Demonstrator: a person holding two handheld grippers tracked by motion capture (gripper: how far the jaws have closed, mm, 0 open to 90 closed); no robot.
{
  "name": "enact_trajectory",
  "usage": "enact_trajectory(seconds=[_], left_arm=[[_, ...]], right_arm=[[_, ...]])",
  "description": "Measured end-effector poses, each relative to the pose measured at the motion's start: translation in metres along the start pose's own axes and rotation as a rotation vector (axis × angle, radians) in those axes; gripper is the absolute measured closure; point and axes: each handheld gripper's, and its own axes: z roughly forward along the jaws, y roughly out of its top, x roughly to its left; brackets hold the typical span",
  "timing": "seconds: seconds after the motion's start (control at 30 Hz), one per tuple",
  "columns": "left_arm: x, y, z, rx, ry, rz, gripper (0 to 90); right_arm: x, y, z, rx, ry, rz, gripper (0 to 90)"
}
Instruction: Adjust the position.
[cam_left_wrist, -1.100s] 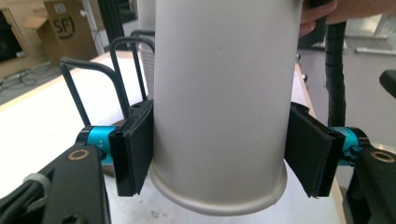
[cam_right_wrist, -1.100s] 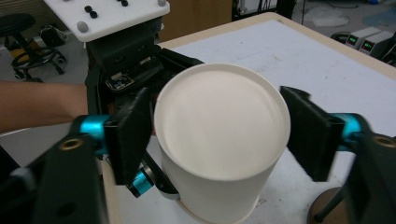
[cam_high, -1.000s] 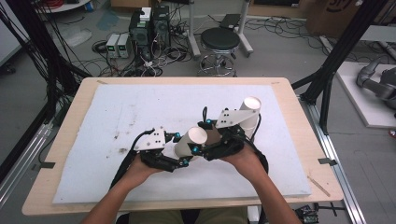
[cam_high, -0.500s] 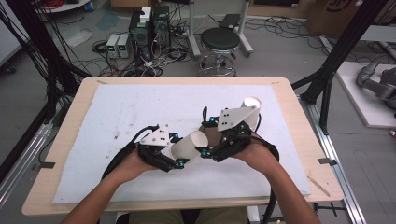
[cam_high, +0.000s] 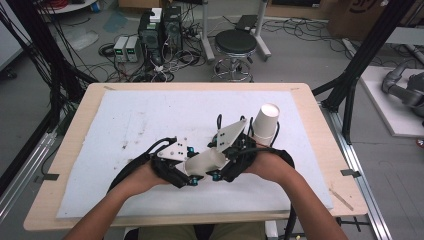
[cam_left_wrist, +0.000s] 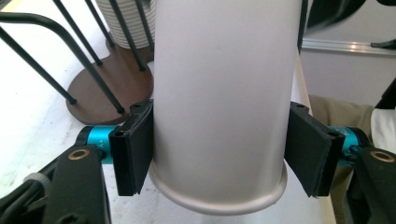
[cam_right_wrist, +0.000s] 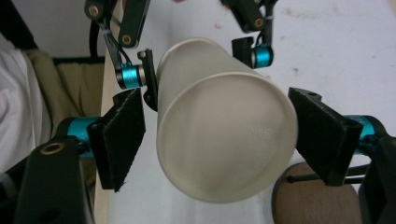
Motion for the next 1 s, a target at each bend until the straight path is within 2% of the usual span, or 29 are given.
enact_trajectory(seconds=[0.03, 0.23, 0.4, 0.5, 0.53, 0.57, 0.6, 0.67, 0.77, 0.83, 0.9, 1.0], left_arm=[[-0.001, 0.000, 0.001, -0.003, -0.005, 0.000, 30.6], [-0.003, -0.001, 0.003, 0.000, -0.024, 0.013, 30.2], [-0.004, -0.002, 0.004, -0.006, -0.032, 0.018, 29.2], [-0.005, -0.005, 0.004, -0.043, -0.051, 0.010, 26.5], [-0.005, -0.007, 0.004, -0.064, -0.042, 0.002, 21.1], [-0.005, -0.007, 0.004, -0.077, -0.039, -0.006, 21.1], [-0.005, -0.009, 0.004, -0.095, -0.038, -0.021, 17.5], [-0.004, -0.012, 0.003, -0.127, -0.049, -0.039, 17.1], [-0.004, -0.017, 0.001, -0.141, -0.052, -0.033, 17.1], [-0.004, -0.021, -0.001, -0.167, -0.054, -0.031, 17.2], [-0.002, -0.025, -0.005, -0.206, -0.041, -0.040, 17.1], [0.002, -0.033, -0.010, -0.271, -0.018, -0.077, 16.8]], right_arm=[[0.001, 0.000, 0.004, 0.023, 0.019, -0.014, 26.5], [0.002, 0.000, 0.008, 0.040, 0.047, -0.021, 33.3], [0.002, -0.001, 0.008, 0.040, 0.060, -0.015, 33.9], [0.002, -0.002, 0.008, 0.037, 0.074, -0.006, 33.3], [0.002, -0.003, 0.008, 0.035, 0.090, 0.001, 33.1], [0.002, -0.003, 0.008, 0.035, 0.090, 0.001, 33.1], [0.002, -0.003, 0.008, 0.037, 0.095, 0.005, 33.2], [0.003, -0.005, 0.009, 0.032, 0.101, 0.011, 33.2], [0.002, -0.010, 0.010, 0.021, 0.110, 0.030, 33.2], [0.002, -0.011, 0.009, 0.012, 0.108, 0.029, 33.2], [0.002, -0.014, 0.008, 0.011, 0.103, 0.042, 33.2], [0.001, -0.021, 0.005, -0.003, 0.091, 0.060, 33.3]])
